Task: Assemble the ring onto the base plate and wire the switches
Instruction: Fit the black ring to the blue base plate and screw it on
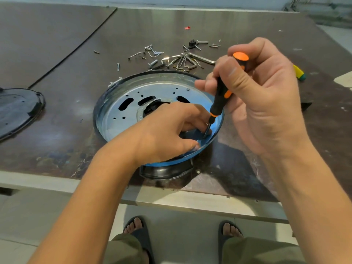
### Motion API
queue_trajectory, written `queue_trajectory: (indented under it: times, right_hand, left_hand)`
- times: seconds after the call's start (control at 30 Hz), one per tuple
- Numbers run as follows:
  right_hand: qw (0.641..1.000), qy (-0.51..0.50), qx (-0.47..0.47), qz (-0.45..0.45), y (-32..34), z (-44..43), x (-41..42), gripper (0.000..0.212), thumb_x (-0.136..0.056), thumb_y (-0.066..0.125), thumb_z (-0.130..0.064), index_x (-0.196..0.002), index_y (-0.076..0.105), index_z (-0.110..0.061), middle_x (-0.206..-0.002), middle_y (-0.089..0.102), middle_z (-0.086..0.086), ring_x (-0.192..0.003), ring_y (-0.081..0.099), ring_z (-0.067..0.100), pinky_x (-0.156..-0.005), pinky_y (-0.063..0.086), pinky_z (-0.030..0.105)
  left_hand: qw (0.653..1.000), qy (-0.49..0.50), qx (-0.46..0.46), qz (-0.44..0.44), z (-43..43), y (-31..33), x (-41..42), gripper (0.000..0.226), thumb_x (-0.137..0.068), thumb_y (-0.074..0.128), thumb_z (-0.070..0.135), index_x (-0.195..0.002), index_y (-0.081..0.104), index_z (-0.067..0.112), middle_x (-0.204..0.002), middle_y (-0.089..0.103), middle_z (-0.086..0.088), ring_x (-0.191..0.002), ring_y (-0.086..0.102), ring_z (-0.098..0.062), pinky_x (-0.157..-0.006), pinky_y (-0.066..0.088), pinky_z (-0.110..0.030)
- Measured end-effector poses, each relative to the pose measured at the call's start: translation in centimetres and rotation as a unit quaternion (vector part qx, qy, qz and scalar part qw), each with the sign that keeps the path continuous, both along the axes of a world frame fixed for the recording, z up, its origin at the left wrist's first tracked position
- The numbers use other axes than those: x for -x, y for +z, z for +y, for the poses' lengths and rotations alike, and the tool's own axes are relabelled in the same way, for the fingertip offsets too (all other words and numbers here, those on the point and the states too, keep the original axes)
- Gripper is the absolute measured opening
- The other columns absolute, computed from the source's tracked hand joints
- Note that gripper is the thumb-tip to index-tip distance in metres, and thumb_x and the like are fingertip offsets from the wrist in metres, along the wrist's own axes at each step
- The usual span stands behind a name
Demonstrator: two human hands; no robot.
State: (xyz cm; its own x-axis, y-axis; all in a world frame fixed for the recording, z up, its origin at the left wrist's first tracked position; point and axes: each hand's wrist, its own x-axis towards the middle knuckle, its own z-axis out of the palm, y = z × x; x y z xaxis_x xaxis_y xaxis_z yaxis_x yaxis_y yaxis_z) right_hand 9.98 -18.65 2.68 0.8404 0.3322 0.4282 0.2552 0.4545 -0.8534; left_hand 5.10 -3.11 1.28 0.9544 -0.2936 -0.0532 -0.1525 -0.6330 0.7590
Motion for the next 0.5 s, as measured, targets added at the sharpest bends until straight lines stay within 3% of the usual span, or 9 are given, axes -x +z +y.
queue_trajectory:
  times: [0.1,0.23,0.37,0.5]
  right_hand:
    - [1.000,0.022,0.016,-0.008,-0.25,0.28,0.17,0.006,-0.097,0.053,-0.007,-0.103,0.054,-0.007,-0.084,0.060,0.010,-0.068,0.058,0.019,-0.076,0.054,0.039]
    - [0.997,0.072,0.025,0.009,-0.37,0.29,0.30,0.033,-0.107,0.030,-0.012,-0.120,0.056,0.004,-0.106,0.063,0.017,-0.078,0.051,0.021,-0.075,0.045,0.028]
    - [0.998,0.044,0.034,0.007,-0.28,0.45,0.16,0.025,-0.104,0.037,-0.008,-0.106,0.061,0.000,-0.099,0.066,0.013,-0.076,0.053,0.022,-0.074,0.049,0.029]
    - [0.999,0.020,0.040,0.001,-0.35,0.41,0.03,0.018,-0.100,0.048,-0.009,-0.104,0.063,0.000,-0.091,0.067,0.010,-0.077,0.063,0.023,-0.078,0.053,0.035]
  left_hand:
    - [1.000,-0.003,0.010,0.007,0.00,0.01,-0.07,0.050,-0.083,0.071,-0.003,-0.129,0.058,0.012,-0.121,0.068,0.005,-0.113,0.062,0.001,-0.105,0.046,-0.023]
    - [1.000,-0.010,0.010,0.013,-0.05,0.12,-0.11,0.050,-0.085,0.069,-0.003,-0.131,0.057,0.013,-0.121,0.069,0.006,-0.113,0.062,0.002,-0.106,0.046,-0.023]
    - [1.000,-0.005,0.003,0.018,-0.08,0.14,-0.10,0.051,-0.085,0.070,-0.002,-0.131,0.057,0.014,-0.122,0.068,0.006,-0.115,0.061,0.001,-0.107,0.045,-0.025]
    - [1.000,-0.002,0.000,0.006,-0.13,0.22,-0.01,0.052,-0.084,0.072,0.002,-0.132,0.056,0.014,-0.124,0.067,0.006,-0.115,0.061,0.001,-0.106,0.046,-0.025]
